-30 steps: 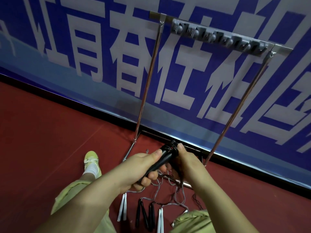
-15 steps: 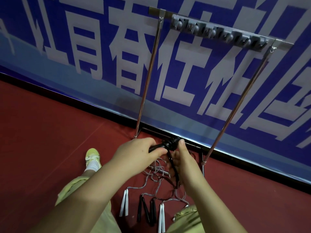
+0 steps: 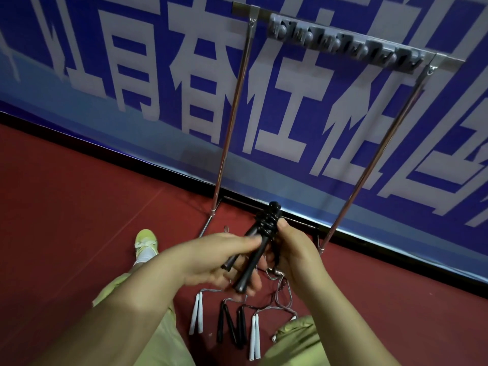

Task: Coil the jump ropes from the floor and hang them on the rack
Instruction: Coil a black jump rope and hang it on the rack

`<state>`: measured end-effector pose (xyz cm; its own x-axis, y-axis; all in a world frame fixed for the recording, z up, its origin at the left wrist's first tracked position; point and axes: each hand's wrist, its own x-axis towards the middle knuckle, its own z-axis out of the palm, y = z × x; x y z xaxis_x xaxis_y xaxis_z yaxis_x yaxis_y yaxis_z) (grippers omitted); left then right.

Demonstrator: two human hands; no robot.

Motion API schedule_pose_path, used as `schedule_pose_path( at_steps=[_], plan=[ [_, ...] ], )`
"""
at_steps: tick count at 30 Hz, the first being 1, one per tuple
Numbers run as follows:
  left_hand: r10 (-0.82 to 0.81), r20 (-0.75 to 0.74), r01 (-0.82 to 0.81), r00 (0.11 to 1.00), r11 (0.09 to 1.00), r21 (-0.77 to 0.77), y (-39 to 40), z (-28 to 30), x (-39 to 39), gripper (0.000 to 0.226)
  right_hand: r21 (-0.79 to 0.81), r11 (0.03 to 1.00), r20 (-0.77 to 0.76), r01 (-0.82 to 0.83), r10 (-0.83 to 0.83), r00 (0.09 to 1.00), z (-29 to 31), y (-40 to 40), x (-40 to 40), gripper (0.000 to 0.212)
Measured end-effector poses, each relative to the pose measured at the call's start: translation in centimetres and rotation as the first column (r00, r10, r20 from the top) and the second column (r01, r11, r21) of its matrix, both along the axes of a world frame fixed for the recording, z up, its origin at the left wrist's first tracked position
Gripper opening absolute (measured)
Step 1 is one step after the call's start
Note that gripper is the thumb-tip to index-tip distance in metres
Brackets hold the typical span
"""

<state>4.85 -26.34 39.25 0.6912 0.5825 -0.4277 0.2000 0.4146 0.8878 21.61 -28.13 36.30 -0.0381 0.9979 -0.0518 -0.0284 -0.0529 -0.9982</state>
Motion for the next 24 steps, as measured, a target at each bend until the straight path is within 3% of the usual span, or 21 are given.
schedule_pose_path(
  at_steps=[2, 5, 7, 10, 12, 16, 19, 22, 24],
  plan=[
    [0.113, 0.215, -0.056, 0.970, 0.965, -0.255, -0.6, 0.0, 0.5, 0.062, 0.023, 0.999, -0.035, -0.038, 0.039, 0.999, 0.0, 0.2, 0.1, 0.048],
    [0.200, 0.280, -0.099, 0.939, 0.937, -0.335, -0.8, -0.7, 0.8, 0.067, 0.006, 0.999, 0.005, -0.044, 0.044, 0.999, 0.0, 0.5, 0.2, 0.052],
    [0.157, 0.200, -0.111, 0.967, 0.969, -0.222, -0.6, -1.2, 0.6, 0.062, -0.012, 0.999, 0.052, -0.034, 0.035, 0.998, 0.2, 0.4, 0.4, 0.049],
    [0.233, 0.061, -0.238, 0.971, 0.967, 0.092, -0.3, -2.2, 0.9, 0.057, 0.011, 0.999, 0.178, -0.035, 0.032, 0.983, 0.9, 0.1, 0.8, 0.050],
    [0.289, -0.007, -0.273, 0.957, 0.914, 0.299, -0.2, -2.8, 1.3, 0.053, 0.024, 0.998, 0.276, -0.054, 0.046, 0.960, 1.3, 0.0, 1.0, 0.057],
    [0.399, -0.127, -0.241, 0.908, 0.745, 0.622, 0.1, -3.6, 1.1, 0.051, 0.002, 0.999, 0.344, -0.035, 0.032, 0.938, 1.9, -0.1, 0.7, 0.050],
    [0.451, -0.216, -0.146, 0.866, 0.641, 0.753, 0.4, -3.5, 0.9, 0.048, -0.039, 0.999, 0.358, 0.028, -0.012, 0.934, 2.0, 0.0, 0.4, 0.049],
    [0.489, -0.311, -0.058, 0.815, 0.602, 0.796, 0.7, -2.8, 0.7, 0.051, -0.040, 0.994, 0.566, 0.102, -0.062, 0.822, 1.7, -0.1, 0.0, 0.064],
    [0.513, -0.408, 0.050, 0.755, 0.576, 0.816, 0.9, -2.4, 0.6, 0.053, 0.003, 0.994, 0.609, 0.106, -0.086, 0.789, 1.5, -0.4, -0.4, 0.066]
  ],
)
